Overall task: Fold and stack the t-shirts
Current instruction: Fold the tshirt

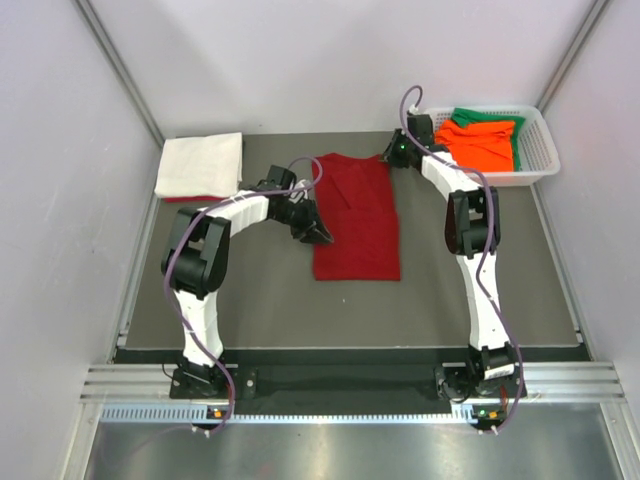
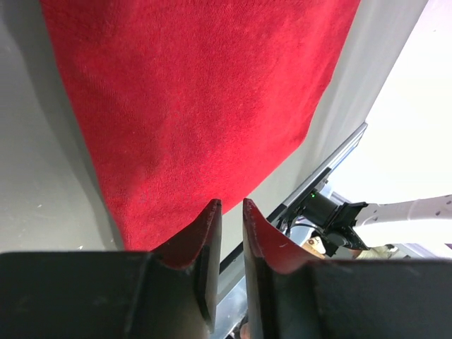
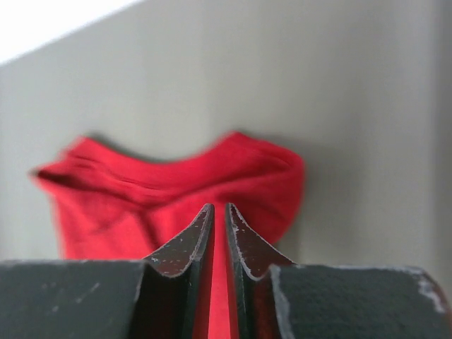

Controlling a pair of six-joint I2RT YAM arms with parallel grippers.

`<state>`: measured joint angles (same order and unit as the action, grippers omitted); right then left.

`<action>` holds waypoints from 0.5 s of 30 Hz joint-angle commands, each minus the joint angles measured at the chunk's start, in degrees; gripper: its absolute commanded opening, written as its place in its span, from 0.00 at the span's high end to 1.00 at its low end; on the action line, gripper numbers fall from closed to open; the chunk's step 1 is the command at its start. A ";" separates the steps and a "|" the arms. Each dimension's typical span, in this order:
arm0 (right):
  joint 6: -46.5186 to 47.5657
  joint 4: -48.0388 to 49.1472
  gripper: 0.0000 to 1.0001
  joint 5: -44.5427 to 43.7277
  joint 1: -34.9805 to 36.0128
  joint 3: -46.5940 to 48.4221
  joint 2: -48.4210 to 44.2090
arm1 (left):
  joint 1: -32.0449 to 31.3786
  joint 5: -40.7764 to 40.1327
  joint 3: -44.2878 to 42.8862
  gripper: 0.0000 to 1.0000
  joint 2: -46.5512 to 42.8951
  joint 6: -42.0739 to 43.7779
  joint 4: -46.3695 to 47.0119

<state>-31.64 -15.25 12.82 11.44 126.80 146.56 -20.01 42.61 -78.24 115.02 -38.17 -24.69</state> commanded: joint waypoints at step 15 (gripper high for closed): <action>11.17 -8.82 0.64 -5.53 -1.07 11.36 -1.97 | 0.67 -4.80 0.18 0.67 -6.73 -0.14 -3.17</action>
<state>-21.82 -22.46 7.35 10.68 135.24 148.31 -19.59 40.64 -78.91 113.86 -37.78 -27.03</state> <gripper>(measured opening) 0.345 0.324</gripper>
